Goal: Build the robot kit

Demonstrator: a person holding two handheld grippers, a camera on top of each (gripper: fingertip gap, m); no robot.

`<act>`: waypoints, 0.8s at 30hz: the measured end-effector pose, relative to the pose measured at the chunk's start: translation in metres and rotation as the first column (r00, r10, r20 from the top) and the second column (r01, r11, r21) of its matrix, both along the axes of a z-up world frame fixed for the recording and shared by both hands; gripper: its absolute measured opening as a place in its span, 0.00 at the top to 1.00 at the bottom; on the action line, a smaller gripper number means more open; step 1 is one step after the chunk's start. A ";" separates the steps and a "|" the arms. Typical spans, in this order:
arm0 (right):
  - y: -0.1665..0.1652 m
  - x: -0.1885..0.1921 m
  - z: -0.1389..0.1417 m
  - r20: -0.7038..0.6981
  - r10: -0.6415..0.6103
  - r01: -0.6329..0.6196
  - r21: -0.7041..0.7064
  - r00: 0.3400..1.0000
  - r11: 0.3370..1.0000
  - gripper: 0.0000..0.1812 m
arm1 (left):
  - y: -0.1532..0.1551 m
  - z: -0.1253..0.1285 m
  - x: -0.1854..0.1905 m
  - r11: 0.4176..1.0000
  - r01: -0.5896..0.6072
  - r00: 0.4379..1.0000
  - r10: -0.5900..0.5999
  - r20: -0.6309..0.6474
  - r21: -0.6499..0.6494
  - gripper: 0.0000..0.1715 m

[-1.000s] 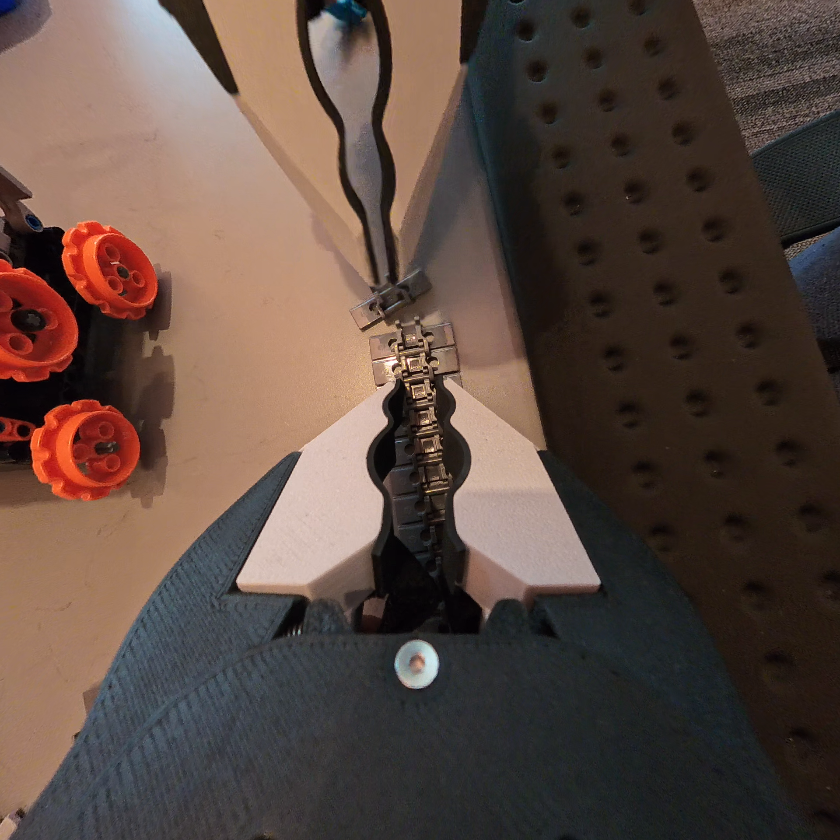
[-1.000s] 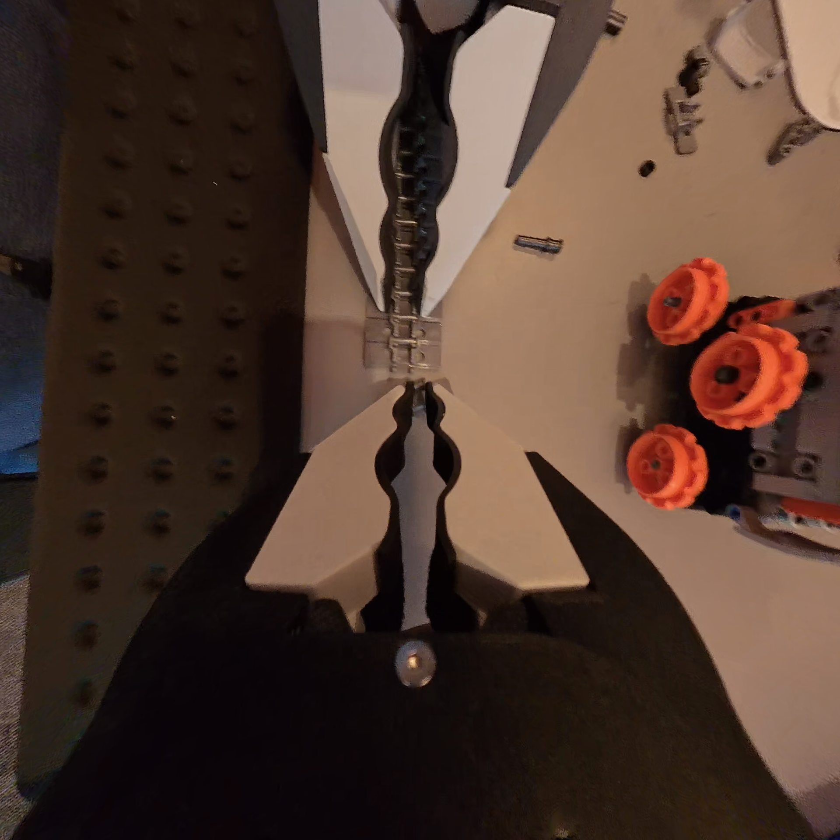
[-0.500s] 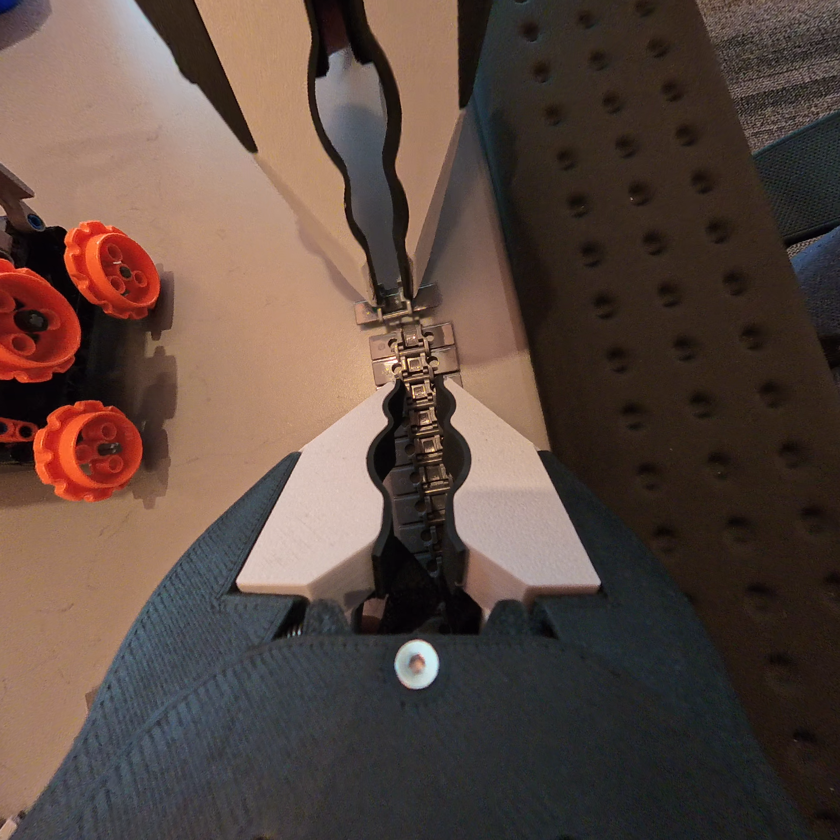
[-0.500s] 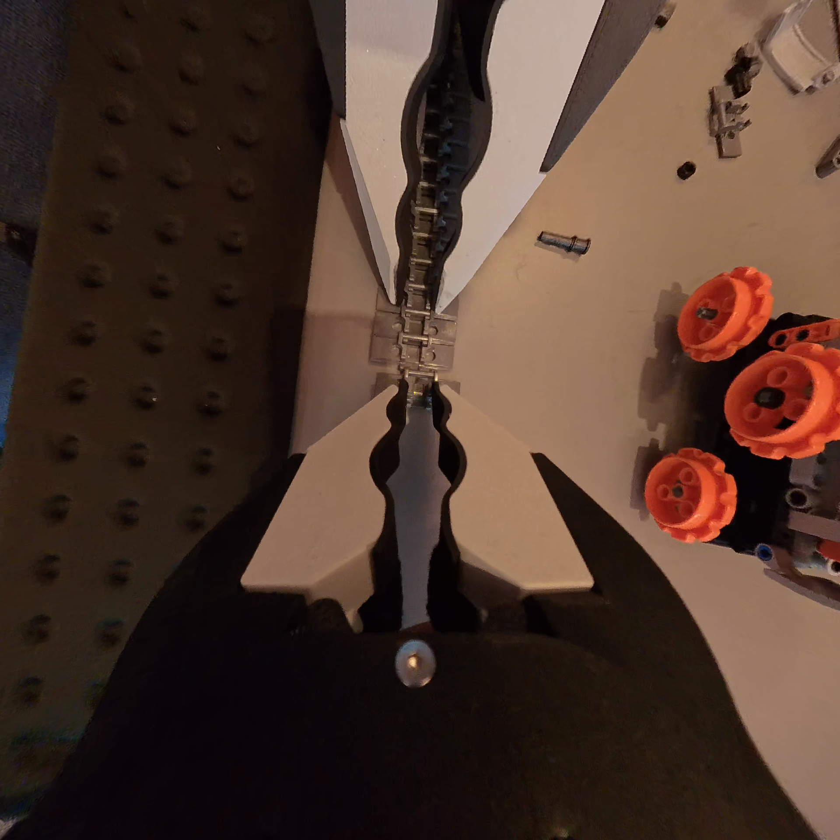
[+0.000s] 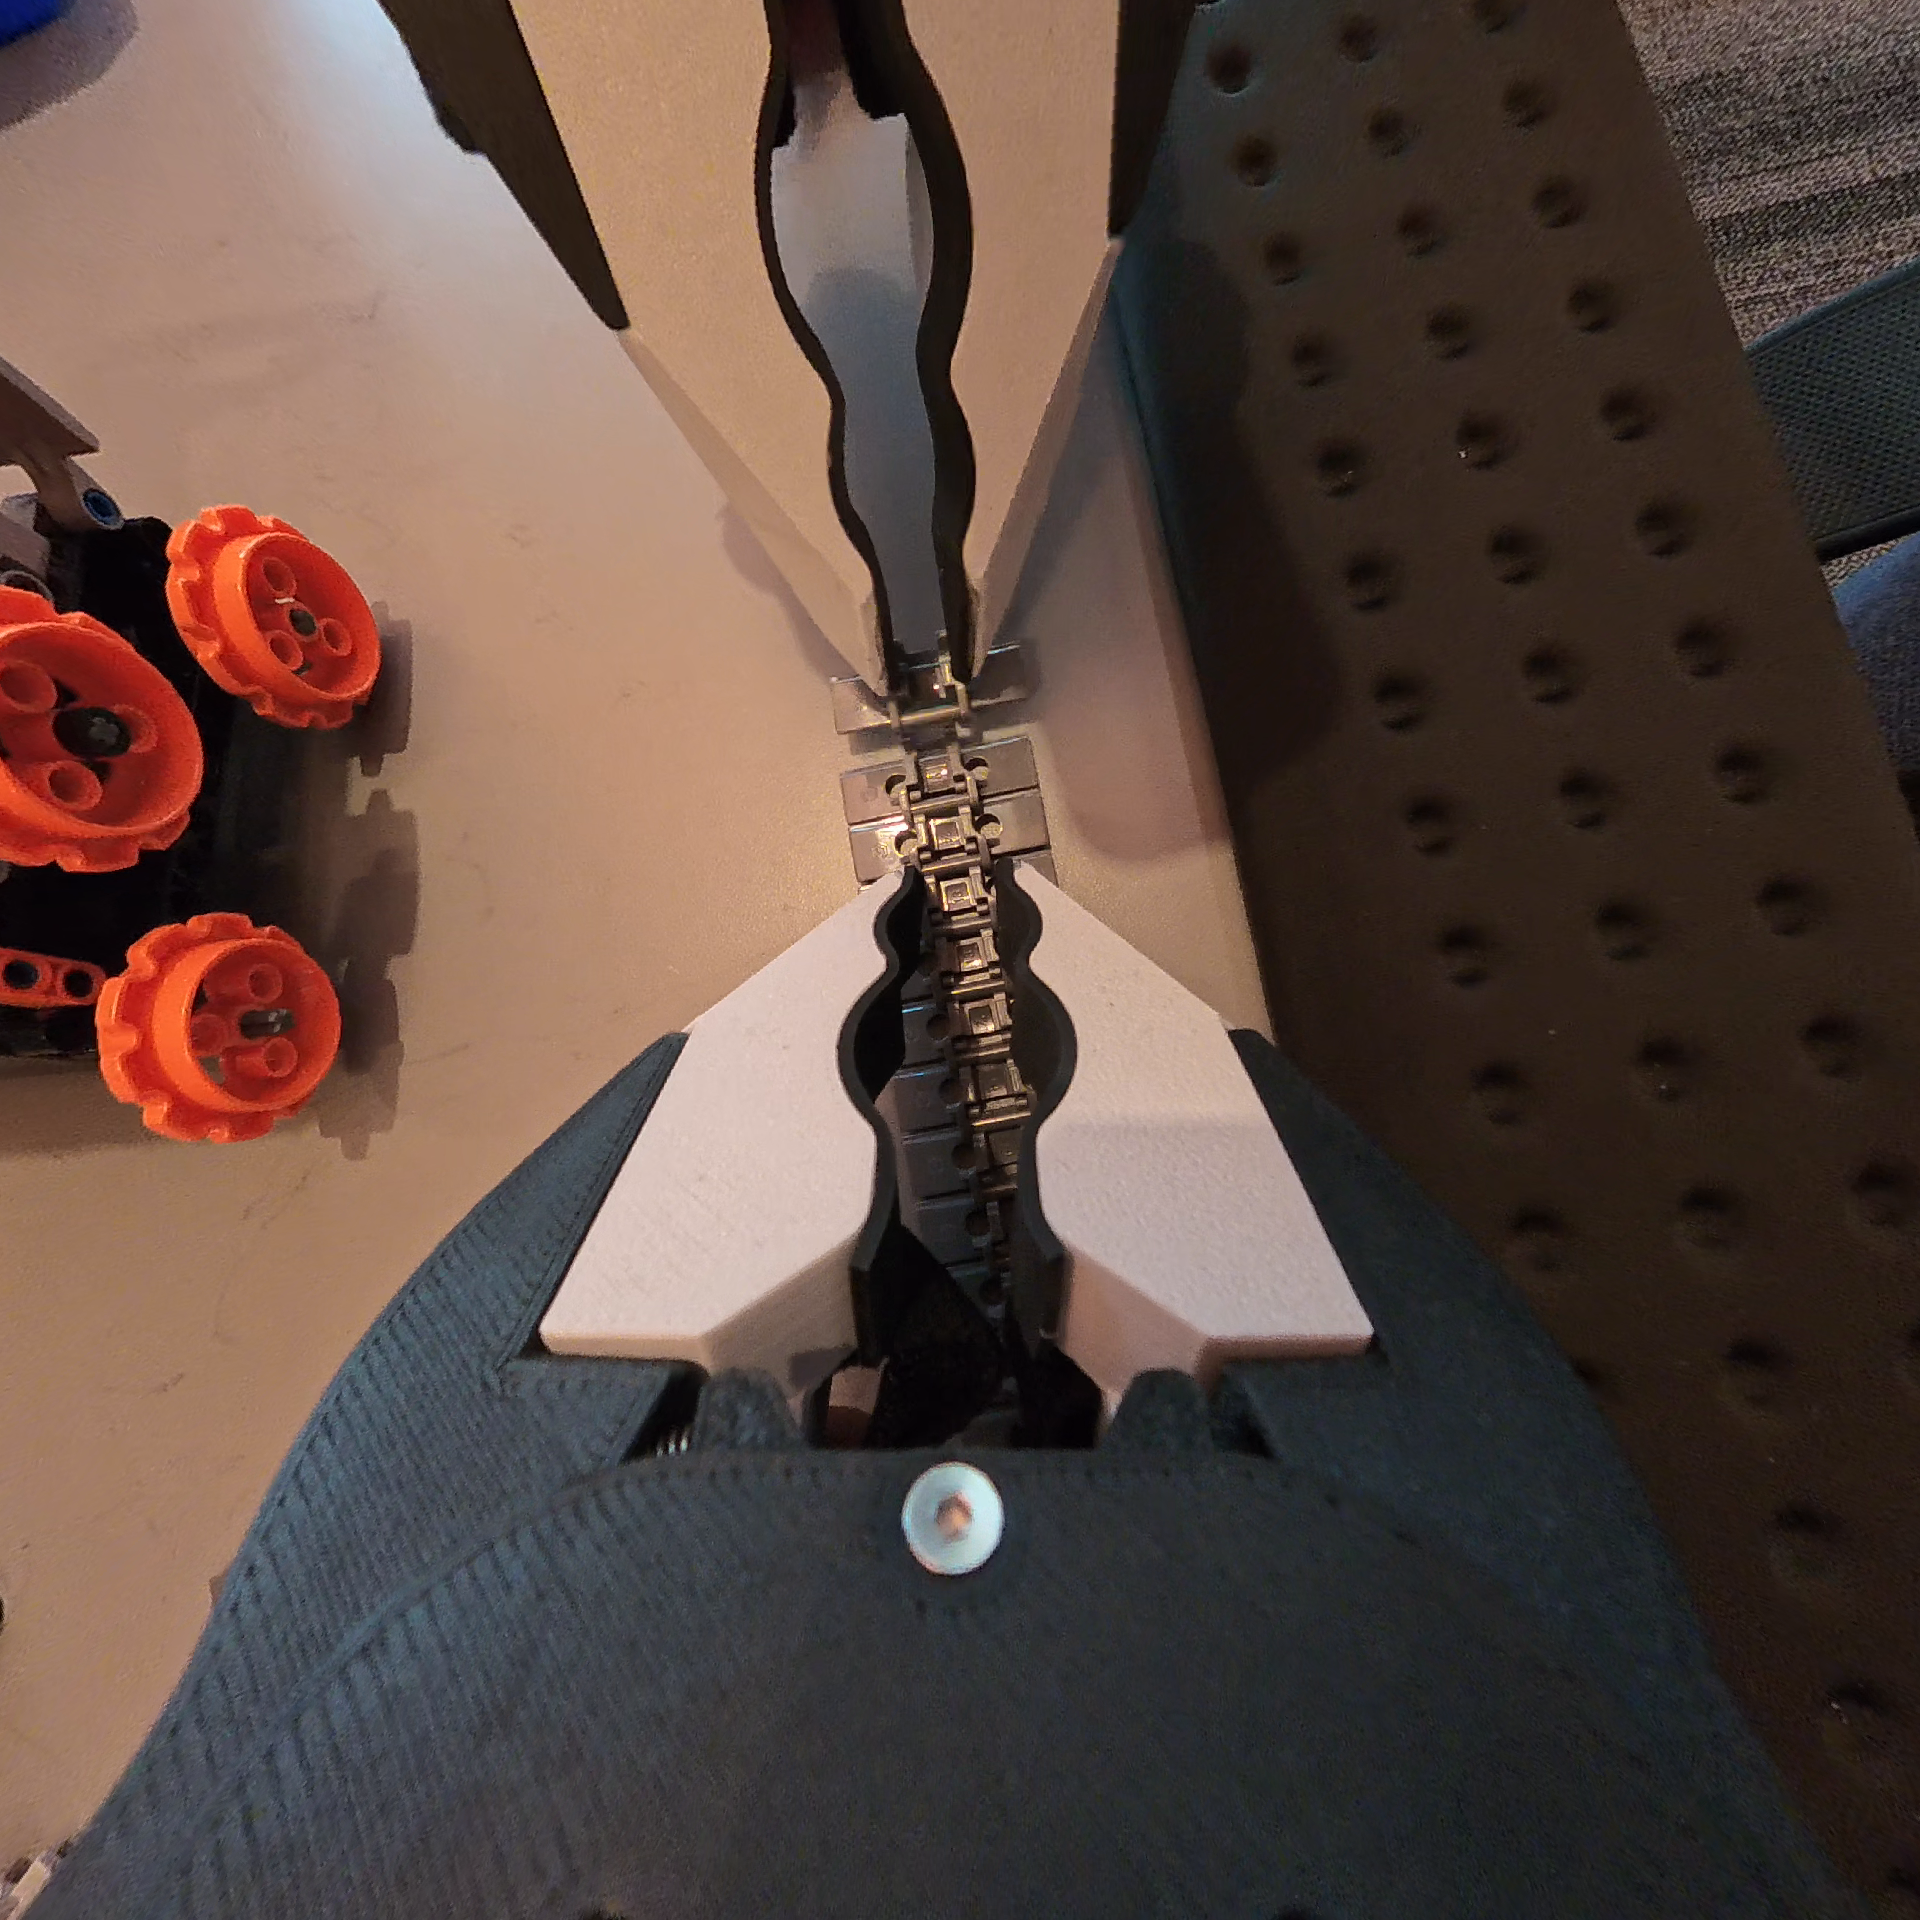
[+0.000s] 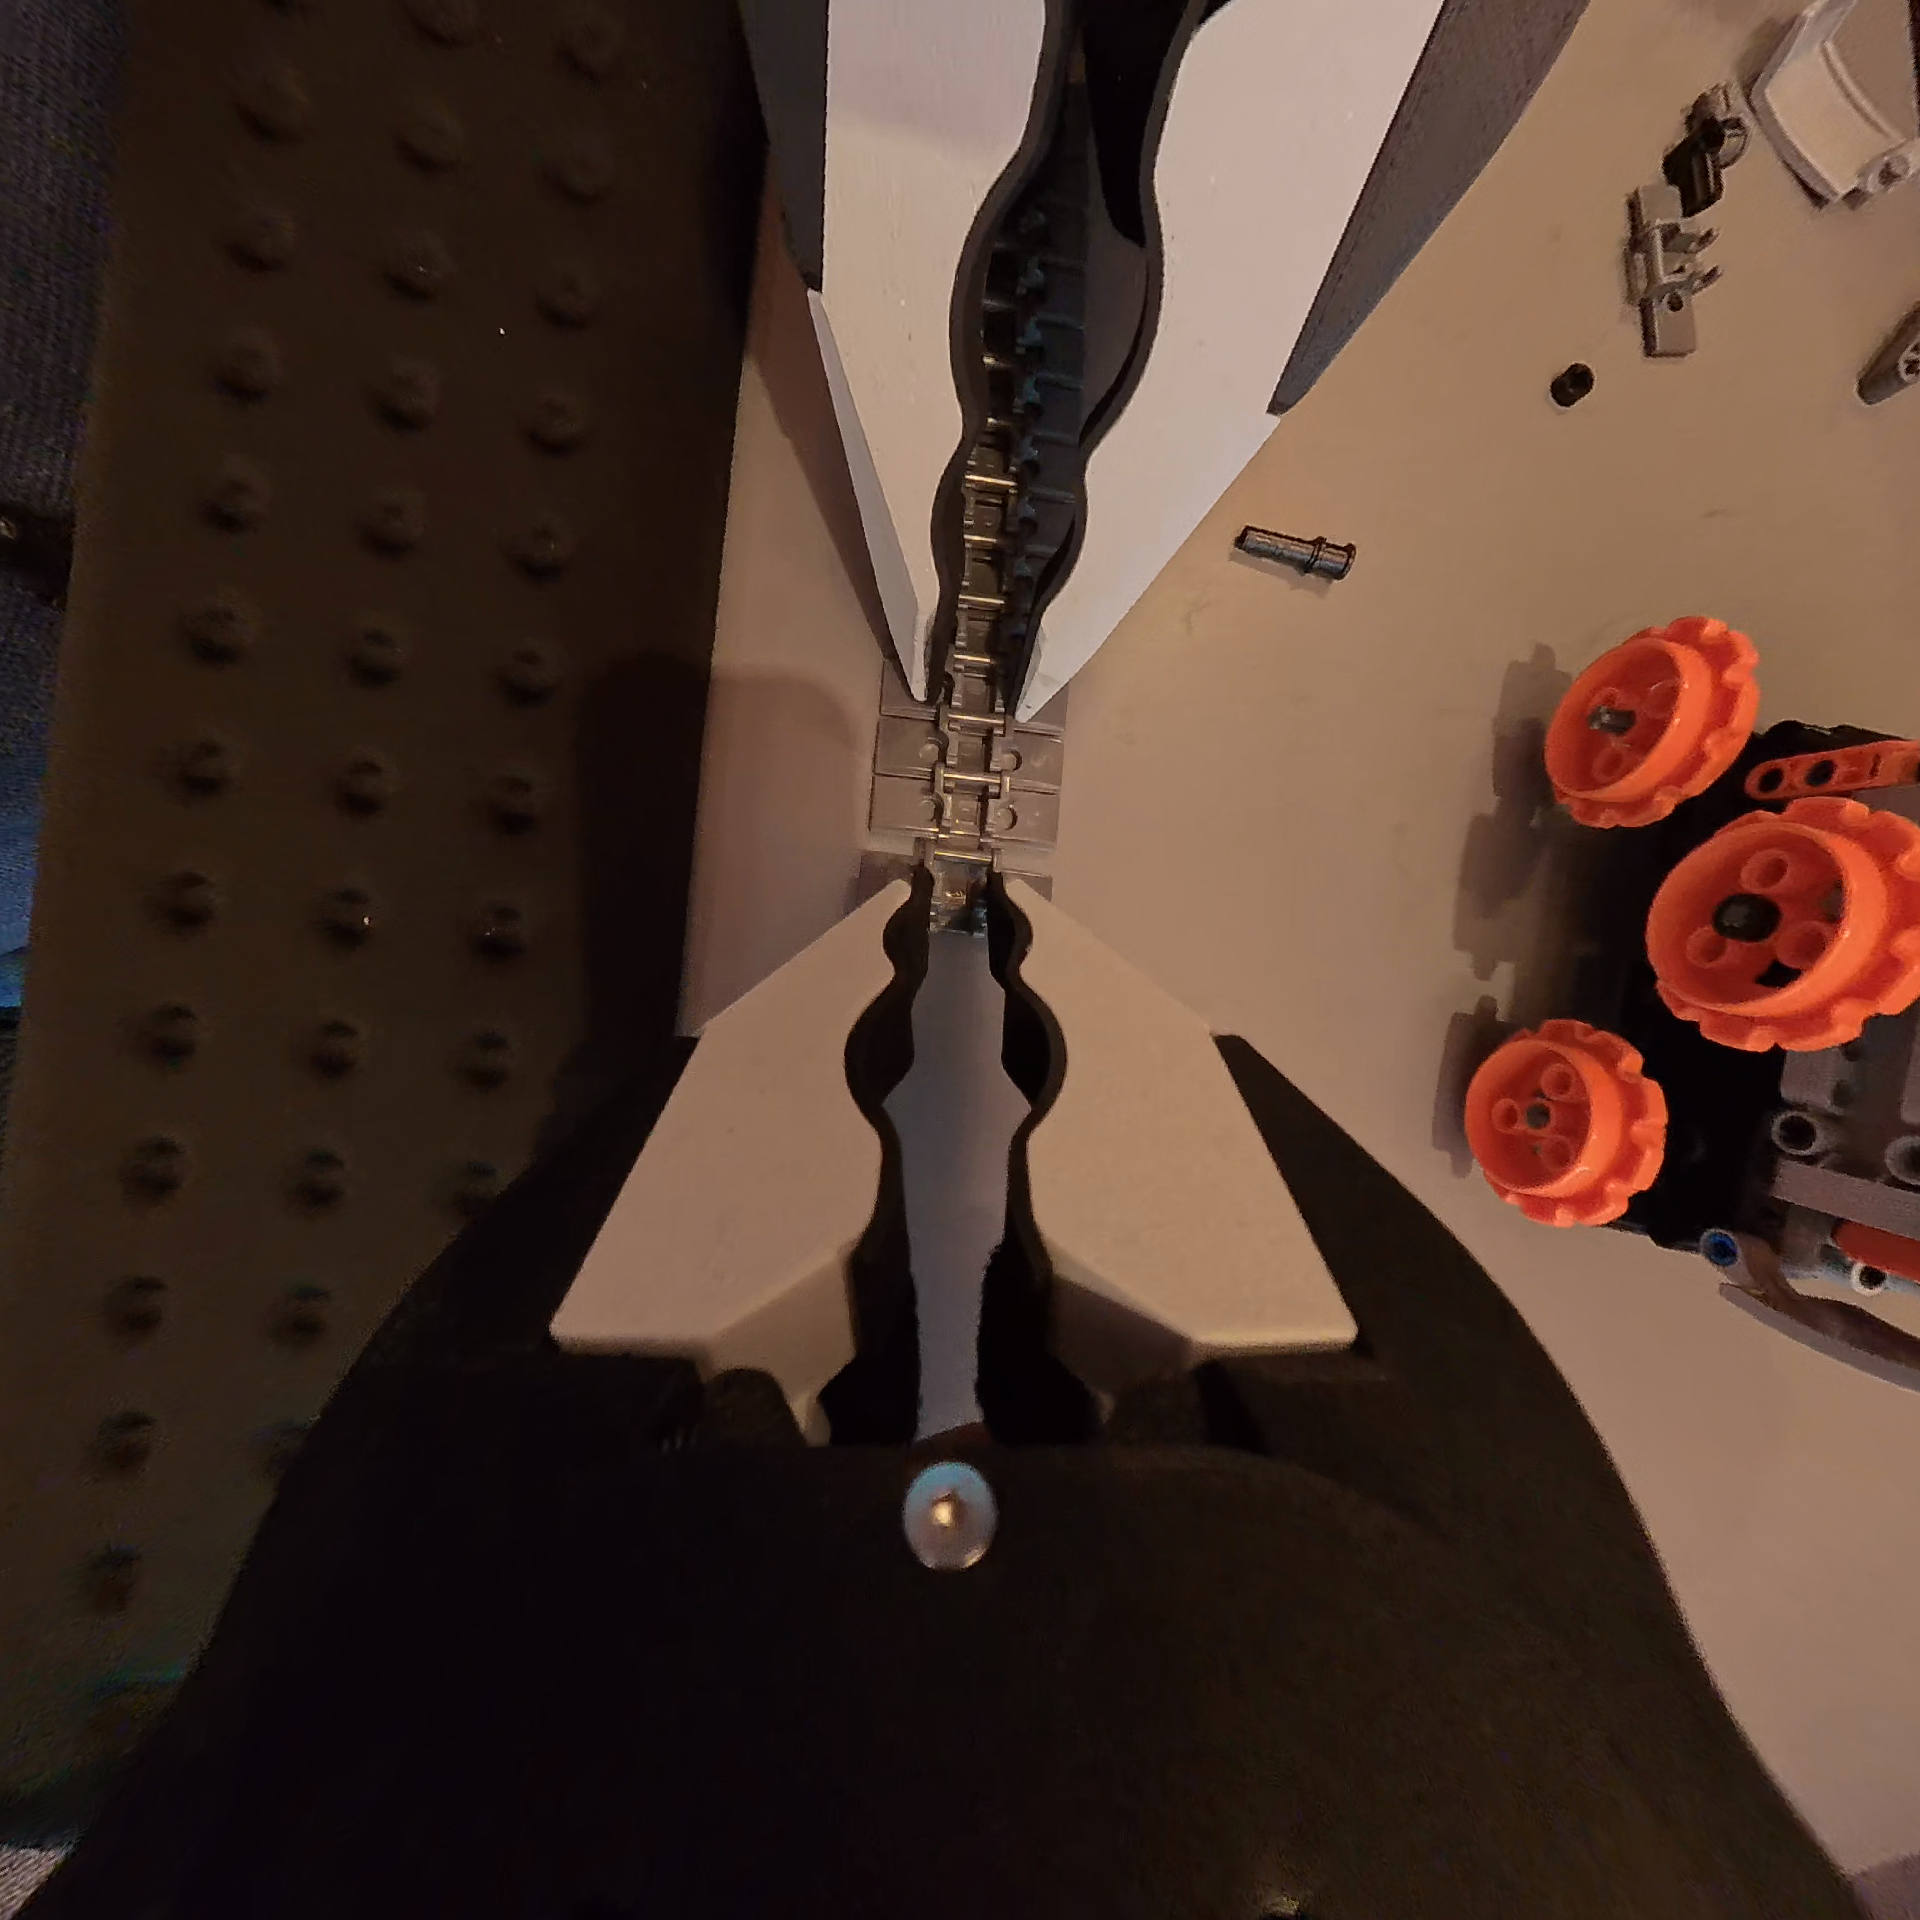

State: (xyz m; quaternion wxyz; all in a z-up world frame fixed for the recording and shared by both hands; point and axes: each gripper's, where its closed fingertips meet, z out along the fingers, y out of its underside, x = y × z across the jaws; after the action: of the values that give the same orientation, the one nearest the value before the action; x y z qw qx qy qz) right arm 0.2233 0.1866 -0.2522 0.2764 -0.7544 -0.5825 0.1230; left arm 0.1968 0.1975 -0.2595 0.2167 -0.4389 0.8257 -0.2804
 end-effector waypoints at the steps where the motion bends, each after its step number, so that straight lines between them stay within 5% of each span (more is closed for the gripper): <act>1: 0.000 0.001 0.000 0.003 0.000 0.000 -0.001 1.000 1.000 0.96 | 0.000 0.000 0.000 1.000 0.000 1.000 0.000 -0.001 0.000 0.92; 18: 0.001 -0.001 0.003 0.004 0.010 -0.010 -0.018 1.000 1.000 0.91 | 0.000 0.000 0.000 1.000 0.004 1.000 -0.004 0.000 0.004 0.92; 24: 0.005 -0.008 0.003 -0.016 -0.003 0.003 0.026 1.000 1.000 1.00 | 0.000 0.000 0.000 1.000 0.005 1.000 -0.005 -0.001 0.006 0.92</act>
State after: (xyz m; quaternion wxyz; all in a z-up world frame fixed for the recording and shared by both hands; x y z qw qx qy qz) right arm 0.2156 0.1915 -0.2492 0.2909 -0.7506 -0.5808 0.1209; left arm 0.1971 0.1976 -0.2595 0.2168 -0.4362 0.8278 -0.2784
